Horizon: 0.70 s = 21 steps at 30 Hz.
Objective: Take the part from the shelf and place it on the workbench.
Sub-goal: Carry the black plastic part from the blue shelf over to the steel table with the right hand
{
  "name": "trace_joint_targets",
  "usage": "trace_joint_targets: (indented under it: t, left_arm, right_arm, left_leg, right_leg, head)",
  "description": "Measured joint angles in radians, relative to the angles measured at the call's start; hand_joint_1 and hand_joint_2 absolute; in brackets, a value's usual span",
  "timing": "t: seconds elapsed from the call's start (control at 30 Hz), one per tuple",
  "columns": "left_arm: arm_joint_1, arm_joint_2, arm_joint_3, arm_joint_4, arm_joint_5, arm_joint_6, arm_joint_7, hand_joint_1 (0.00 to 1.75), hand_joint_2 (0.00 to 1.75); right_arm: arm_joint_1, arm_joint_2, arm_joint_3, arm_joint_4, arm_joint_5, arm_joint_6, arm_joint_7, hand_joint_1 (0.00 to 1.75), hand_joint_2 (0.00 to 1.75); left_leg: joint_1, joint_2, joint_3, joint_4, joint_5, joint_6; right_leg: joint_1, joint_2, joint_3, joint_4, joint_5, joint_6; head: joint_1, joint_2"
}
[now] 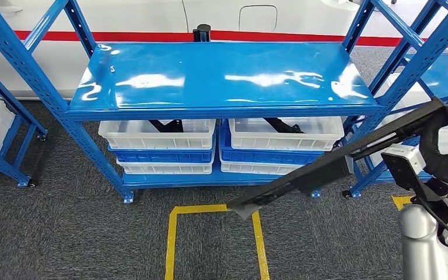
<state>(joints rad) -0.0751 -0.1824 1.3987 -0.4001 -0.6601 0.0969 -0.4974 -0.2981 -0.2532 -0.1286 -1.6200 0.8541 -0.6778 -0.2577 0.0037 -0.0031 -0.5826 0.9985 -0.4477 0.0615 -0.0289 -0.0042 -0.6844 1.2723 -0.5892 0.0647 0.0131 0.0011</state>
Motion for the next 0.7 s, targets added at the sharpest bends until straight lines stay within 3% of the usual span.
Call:
trace_joint_targets:
  t: [0.03, 0.1, 0.17, 0.23, 0.3, 0.33, 0.4, 0.47, 0.5, 0.53, 0.57, 0.63, 0.7]
  left_arm:
    - [0.001, 0.000, 0.000, 0.000, -0.001, -0.004, 0.000, 0.00, 1.75]
    - [0.003, 0.000, -0.001, 0.000, -0.002, -0.009, 0.001, 0.00, 1.75]
    - [0.003, 0.001, -0.002, 0.000, -0.003, -0.012, 0.001, 0.00, 1.75]
    - [0.004, 0.001, -0.002, -0.001, -0.007, -0.015, 0.001, 0.00, 1.75]
    - [0.005, 0.004, -0.002, -0.002, -0.010, -0.018, 0.000, 0.00, 1.75]
    - [0.006, 0.005, -0.002, -0.002, -0.011, -0.019, 0.000, 0.00, 1.75]
    - [0.007, 0.007, -0.002, -0.003, -0.012, -0.021, 0.000, 0.00, 1.75]
    - [0.007, 0.007, -0.002, -0.004, -0.012, -0.022, 0.000, 0.00, 1.75]
    - [0.007, 0.007, -0.002, -0.004, -0.012, -0.022, 0.000, 0.00, 1.75]
    - [0.007, 0.008, -0.002, -0.004, -0.012, -0.022, 0.000, 0.00, 1.75]
    - [0.007, 0.008, -0.002, -0.004, -0.012, -0.022, 0.000, 0.00, 1.75]
    - [0.006, 0.008, -0.002, -0.004, -0.012, -0.022, 0.000, 0.00, 1.75]
    - [0.006, 0.008, -0.003, -0.005, -0.012, -0.022, 0.000, 0.00, 1.75]
  right_arm:
    - [-0.002, -0.010, 0.002, 0.017, -0.005, -0.001, 0.000, 1.75, 1.75]
    - [-0.002, -0.025, 0.006, 0.036, -0.010, -0.003, 0.000, 1.75, 1.75]
    - [-0.001, -0.039, 0.010, 0.044, -0.012, -0.006, 0.000, 1.75, 1.75]
    - [0.003, -0.051, 0.013, 0.049, -0.012, -0.009, 0.000, 1.75, 1.75]
    - [0.010, -0.058, 0.014, 0.052, -0.012, -0.012, 0.000, 1.75, 1.75]
    - [0.012, -0.060, 0.015, 0.053, -0.011, -0.013, -0.001, 1.75, 1.75]
    - [0.015, -0.061, 0.017, 0.053, -0.008, -0.014, -0.002, 1.75, 1.75]
    - [0.016, -0.062, 0.020, 0.053, -0.002, -0.015, -0.005, 1.75, 1.75]
    - [0.017, -0.061, 0.021, 0.053, 0.002, -0.015, -0.007, 1.75, 1.75]
    - [0.018, -0.061, 0.022, 0.053, 0.005, -0.015, -0.008, 1.75, 1.75]
    - [0.019, -0.061, 0.024, 0.053, 0.010, -0.015, -0.008, 1.75, 1.75]
    - [0.019, -0.061, 0.027, 0.053, 0.018, -0.015, -0.009, 1.75, 1.75]
    - [0.018, -0.061, 0.029, 0.052, 0.028, -0.016, -0.010, 1.75, 1.75]
  left_leg:
    - [-0.002, -0.001, -0.012, 0.001, 0.008, 0.000]
    - [-0.003, -0.002, -0.030, 0.003, 0.023, -0.004]
    - [-0.006, -0.002, -0.042, 0.007, 0.034, -0.012]
    - [-0.010, -0.002, -0.048, 0.008, 0.046, -0.023]
    - [-0.010, -0.003, -0.051, 0.010, 0.052, -0.034]
    - [-0.008, -0.003, -0.057, 0.021, 0.038, -0.039]
    - [-0.003, -0.003, -0.086, 0.097, -0.037, -0.049]
    - [0.001, -0.003, -0.126, 0.227, -0.121, -0.058]
    - [0.003, -0.002, -0.135, 0.274, -0.138, -0.062]
    - [0.005, -0.002, -0.129, 0.289, -0.135, -0.065]
    - [0.008, -0.001, -0.102, 0.264, -0.116, -0.067]
    - [0.013, -0.001, -0.010, 0.134, -0.074, -0.068]
    - [0.011, -0.003, 0.048, 0.037, -0.056, -0.060]
  right_leg:
    - [0.000, 0.000, 0.013, 0.004, 0.004, 0.008]
    - [0.000, 0.000, 0.090, -0.091, 0.039, 0.024]
    - [0.006, 0.001, 0.183, -0.232, 0.058, 0.022]
    - [0.014, 0.002, 0.217, -0.294, 0.058, 0.011]
    - [0.011, 0.002, 0.207, -0.295, 0.067, -0.003]
    - [0.006, 0.001, 0.203, -0.295, 0.073, -0.014]
    - [-0.002, -0.001, 0.189, -0.297, 0.090, -0.036]
    - [0.001, -0.002, 0.169, -0.295, 0.107, -0.045]
    - [0.001, -0.002, 0.159, -0.293, 0.113, -0.043]
    - [0.001, -0.002, 0.150, -0.290, 0.118, -0.041]
    - [0.000, -0.002, 0.142, -0.286, 0.121, -0.038]
    - [-0.001, -0.003, 0.130, -0.275, 0.125, -0.032]
    - [0.003, -0.004, 0.120, -0.266, 0.130, -0.022]
  head:
    - [0.001, 0.000]
    - [0.002, 0.000]
    - [0.001, 0.000]
    - [0.000, 0.000]
    - [0.000, 0.000]
    - [-0.002, 0.000]
    - [-0.005, 0.000]
    - [-0.008, 0.000]
    - [-0.008, 0.000]
    - [-0.008, 0.000]
    - [-0.008, 0.000]
    - [-0.009, 0.000]
    - [-0.008, 0.000]
